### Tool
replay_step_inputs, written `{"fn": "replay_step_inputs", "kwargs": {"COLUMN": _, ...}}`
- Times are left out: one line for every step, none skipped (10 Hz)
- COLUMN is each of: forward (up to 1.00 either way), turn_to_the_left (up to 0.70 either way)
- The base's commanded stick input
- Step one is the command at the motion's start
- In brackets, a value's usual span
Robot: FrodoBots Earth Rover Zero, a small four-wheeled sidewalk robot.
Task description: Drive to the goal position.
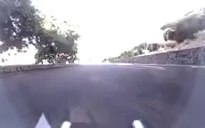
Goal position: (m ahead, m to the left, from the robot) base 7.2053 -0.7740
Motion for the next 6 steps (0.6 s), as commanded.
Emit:
{"fn": "replay_step_inputs", "kwargs": {"forward": 0.69, "turn_to_the_left": 0.03}}
{"fn": "replay_step_inputs", "kwargs": {"forward": 0.69, "turn_to_the_left": 0.03}}
{"fn": "replay_step_inputs", "kwargs": {"forward": 0.69, "turn_to_the_left": 0.03}}
{"fn": "replay_step_inputs", "kwargs": {"forward": 0.69, "turn_to_the_left": 0.03}}
{"fn": "replay_step_inputs", "kwargs": {"forward": 0.69, "turn_to_the_left": 0.03}}
{"fn": "replay_step_inputs", "kwargs": {"forward": 0.69, "turn_to_the_left": 0.03}}
